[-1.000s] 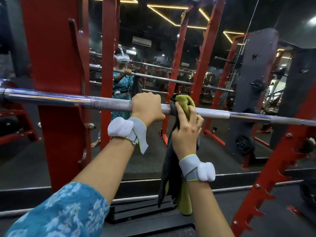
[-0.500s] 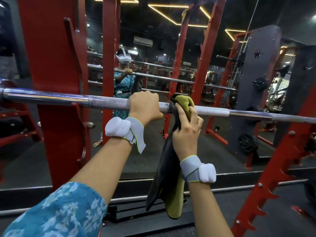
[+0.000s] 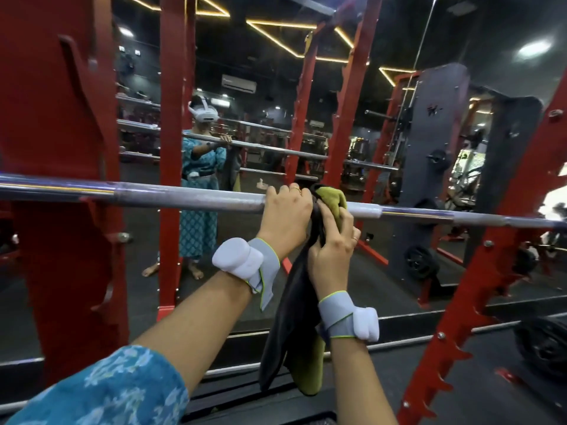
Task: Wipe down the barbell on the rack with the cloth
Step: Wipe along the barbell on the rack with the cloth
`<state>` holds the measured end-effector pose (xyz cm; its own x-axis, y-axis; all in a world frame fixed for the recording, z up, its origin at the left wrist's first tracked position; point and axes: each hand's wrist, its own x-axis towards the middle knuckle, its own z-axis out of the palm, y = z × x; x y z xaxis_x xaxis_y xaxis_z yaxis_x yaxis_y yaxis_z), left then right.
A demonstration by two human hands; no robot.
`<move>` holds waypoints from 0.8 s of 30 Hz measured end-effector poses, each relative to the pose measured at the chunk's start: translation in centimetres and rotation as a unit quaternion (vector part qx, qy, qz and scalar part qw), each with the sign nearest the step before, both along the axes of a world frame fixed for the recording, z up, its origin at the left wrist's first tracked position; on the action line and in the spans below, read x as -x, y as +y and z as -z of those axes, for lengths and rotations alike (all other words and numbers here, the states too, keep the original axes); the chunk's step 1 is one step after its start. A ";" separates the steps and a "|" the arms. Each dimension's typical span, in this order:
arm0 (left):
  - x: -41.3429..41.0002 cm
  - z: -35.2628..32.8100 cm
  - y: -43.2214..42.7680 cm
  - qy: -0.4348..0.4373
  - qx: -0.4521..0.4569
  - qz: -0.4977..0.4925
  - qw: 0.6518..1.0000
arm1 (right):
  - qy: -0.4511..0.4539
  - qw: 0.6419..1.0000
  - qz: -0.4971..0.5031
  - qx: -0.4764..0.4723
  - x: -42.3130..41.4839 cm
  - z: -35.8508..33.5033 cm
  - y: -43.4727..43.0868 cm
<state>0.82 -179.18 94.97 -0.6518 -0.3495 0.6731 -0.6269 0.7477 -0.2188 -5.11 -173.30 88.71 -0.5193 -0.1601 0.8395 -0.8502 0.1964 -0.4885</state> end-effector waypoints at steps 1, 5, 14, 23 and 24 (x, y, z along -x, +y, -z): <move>0.7 -0.1 0.4 -0.004 -0.006 0.015 1.000 | -0.016 1.000 0.010 0.005 1.0 -0.3 0.6; 1.6 -1.1 0.4 0.019 -0.003 -0.003 1.000 | -0.110 0.992 0.064 -0.006 4.1 -2.2 2.4; 3.0 -2.0 -0.5 -0.008 -0.056 -0.008 0.998 | 0.032 0.997 0.050 -0.043 4.0 -0.1 2.0; 3.0 -2.9 -0.7 -0.033 -0.098 -0.008 0.995 | -0.096 0.989 0.104 -0.032 7.2 -3.1 3.1; 2.9 -2.9 -0.7 -0.035 -0.095 -0.008 0.995 | -0.063 0.992 0.098 -0.037 6.6 -2.6 2.9</move>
<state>-2.06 -179.86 97.87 -0.6882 -0.4764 0.5472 -0.6270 0.7700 -0.1181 -11.73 -170.43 91.35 -0.6465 -0.1044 0.7557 -0.7250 0.3923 -0.5661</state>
